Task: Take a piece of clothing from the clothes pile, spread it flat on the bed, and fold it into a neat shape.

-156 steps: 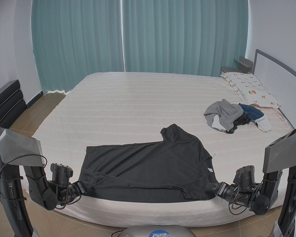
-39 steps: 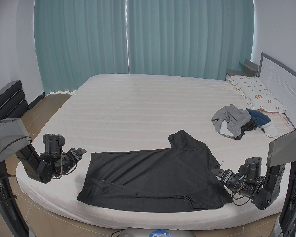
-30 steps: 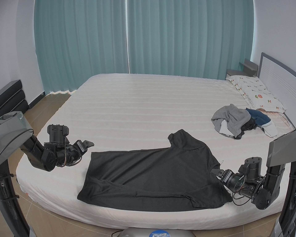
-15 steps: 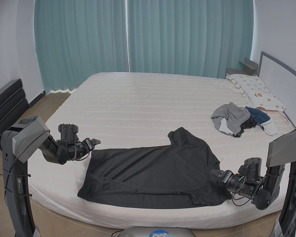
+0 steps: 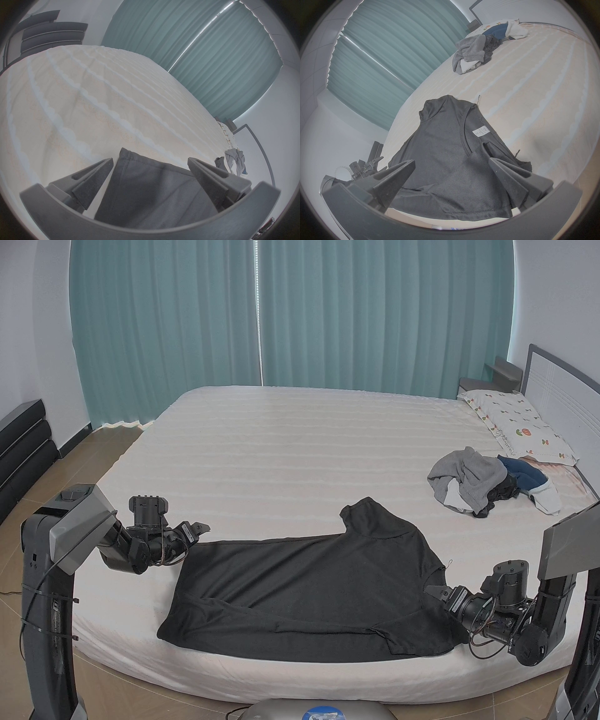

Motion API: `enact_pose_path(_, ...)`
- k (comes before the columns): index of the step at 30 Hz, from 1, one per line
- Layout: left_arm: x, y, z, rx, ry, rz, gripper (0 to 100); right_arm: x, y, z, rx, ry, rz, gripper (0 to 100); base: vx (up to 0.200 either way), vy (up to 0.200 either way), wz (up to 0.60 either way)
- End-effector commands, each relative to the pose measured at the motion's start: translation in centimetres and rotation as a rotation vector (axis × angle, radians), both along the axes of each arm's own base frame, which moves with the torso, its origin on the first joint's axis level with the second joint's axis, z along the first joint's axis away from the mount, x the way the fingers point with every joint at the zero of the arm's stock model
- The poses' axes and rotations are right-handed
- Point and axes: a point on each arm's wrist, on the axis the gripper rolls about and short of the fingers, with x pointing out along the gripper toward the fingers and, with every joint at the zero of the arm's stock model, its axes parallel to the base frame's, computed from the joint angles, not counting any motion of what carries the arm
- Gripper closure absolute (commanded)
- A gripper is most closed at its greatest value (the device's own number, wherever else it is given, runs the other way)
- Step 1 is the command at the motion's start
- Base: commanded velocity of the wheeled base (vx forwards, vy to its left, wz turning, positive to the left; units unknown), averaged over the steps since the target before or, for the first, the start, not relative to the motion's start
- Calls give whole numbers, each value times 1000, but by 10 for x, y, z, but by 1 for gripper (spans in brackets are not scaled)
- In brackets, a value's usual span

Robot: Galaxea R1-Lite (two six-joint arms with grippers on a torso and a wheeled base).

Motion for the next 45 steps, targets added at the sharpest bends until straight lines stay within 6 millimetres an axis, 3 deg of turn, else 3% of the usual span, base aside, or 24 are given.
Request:
enact_pose_path(1,3,-2,-11,3,13,-2,0,0,0,-1,0,1,1,0,0,0,0)
enact_pose_path(15,11,-5,-21,18,3,11,0,0,0,-1,0,1,1,0,0,0,0)
enact_pose_path(16,12,-5,-20,20,1,13,100,0,0,-1,0,1,1,0,0,0,0)
enact_pose_path(22,14,-1,-15,29,-44,93,100,4,2,2,2,-21,1,0,0,0,0)
enact_pose_path(26,15,-1,-9,-2,-91,137,100,23,3,4,-7,-64,-2,0,0,0,0)
enact_pose_path(30,13,-2,-11,-11,-80,143,100,59,-2,9,-98,-100,11,0,0,0,0)
enact_pose_path(31,13,-2,-11,-11,-80,143,100,59,-2,9,-98,-100,11,0,0,0,0)
enact_pose_path(33,11,-2,-12,-11,-72,145,100,93,-1,14,-119,-114,7,0,0,0,0)
enact_pose_path(34,10,-2,-12,-12,-70,146,100,99,1,14,-125,-113,11,0,0,0,0)
enact_pose_path(38,5,-2,-13,-10,-53,146,100,133,6,5,-209,-69,57,0,0,0,0)
enact_pose_path(40,5,-2,-14,-9,-49,146,100,141,6,3,-228,-68,64,0,0,0,0)
enact_pose_path(44,1,-2,-16,-9,-37,145,100,183,3,-5,-284,-85,75,0,0,0,0)
enact_pose_path(45,1,-2,-16,-9,-37,145,100,183,3,-5,-284,-85,75,0,0,0,0)
